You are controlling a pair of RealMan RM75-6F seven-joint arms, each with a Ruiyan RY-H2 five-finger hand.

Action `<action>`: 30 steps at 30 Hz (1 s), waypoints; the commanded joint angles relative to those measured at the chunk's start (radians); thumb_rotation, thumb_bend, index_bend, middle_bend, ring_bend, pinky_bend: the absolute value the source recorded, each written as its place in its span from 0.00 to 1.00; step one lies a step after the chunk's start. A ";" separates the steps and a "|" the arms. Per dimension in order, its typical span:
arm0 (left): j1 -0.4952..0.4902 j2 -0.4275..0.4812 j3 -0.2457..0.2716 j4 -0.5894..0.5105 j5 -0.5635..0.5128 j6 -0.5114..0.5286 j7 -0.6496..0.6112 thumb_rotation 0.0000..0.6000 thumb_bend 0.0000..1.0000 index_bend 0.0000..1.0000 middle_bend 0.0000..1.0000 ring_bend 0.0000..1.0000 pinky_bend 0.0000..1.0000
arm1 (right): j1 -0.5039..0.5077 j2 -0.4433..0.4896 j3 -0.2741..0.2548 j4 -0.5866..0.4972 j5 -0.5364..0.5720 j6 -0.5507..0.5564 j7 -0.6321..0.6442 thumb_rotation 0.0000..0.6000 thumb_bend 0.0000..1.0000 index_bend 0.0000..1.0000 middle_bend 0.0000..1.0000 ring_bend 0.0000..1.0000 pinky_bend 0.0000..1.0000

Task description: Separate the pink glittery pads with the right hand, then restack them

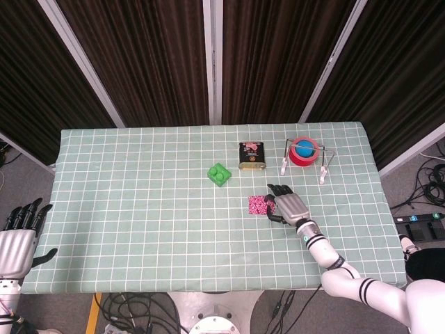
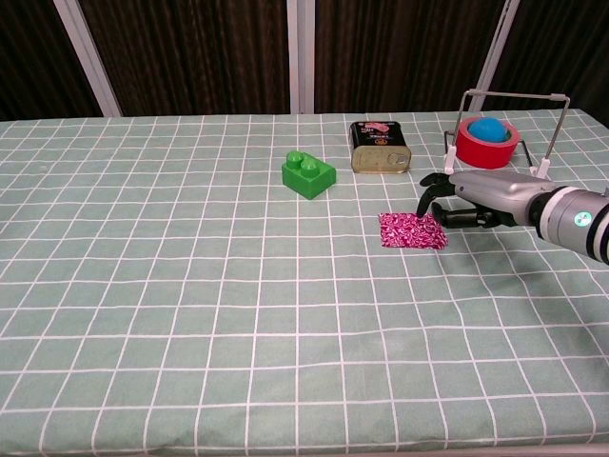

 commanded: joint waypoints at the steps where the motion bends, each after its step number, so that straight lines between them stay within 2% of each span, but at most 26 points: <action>1: -0.001 0.001 0.000 0.000 0.000 -0.001 0.000 1.00 0.03 0.18 0.15 0.12 0.13 | 0.028 -0.038 -0.004 0.056 -0.001 -0.022 0.016 0.15 0.62 0.28 0.00 0.00 0.00; 9: -0.005 0.004 -0.004 -0.007 -0.001 -0.006 0.004 1.00 0.03 0.18 0.15 0.12 0.13 | 0.062 -0.068 -0.003 0.117 -0.028 -0.028 0.058 0.14 0.62 0.28 0.00 0.00 0.00; 16: -0.007 0.005 -0.005 -0.010 -0.004 -0.007 0.009 1.00 0.03 0.18 0.15 0.12 0.13 | 0.071 -0.077 -0.023 0.139 -0.043 -0.032 0.064 0.15 0.62 0.28 0.00 0.00 0.00; 23: -0.010 0.001 -0.006 -0.006 -0.005 -0.012 0.009 1.00 0.03 0.18 0.15 0.12 0.13 | 0.039 -0.035 -0.077 0.077 -0.079 -0.002 0.048 0.14 0.62 0.28 0.00 0.00 0.00; 30: -0.013 -0.004 -0.006 -0.002 -0.003 -0.014 0.007 1.00 0.03 0.18 0.15 0.12 0.13 | -0.005 0.043 -0.134 -0.049 -0.107 0.045 -0.005 0.13 0.62 0.28 0.00 0.00 0.00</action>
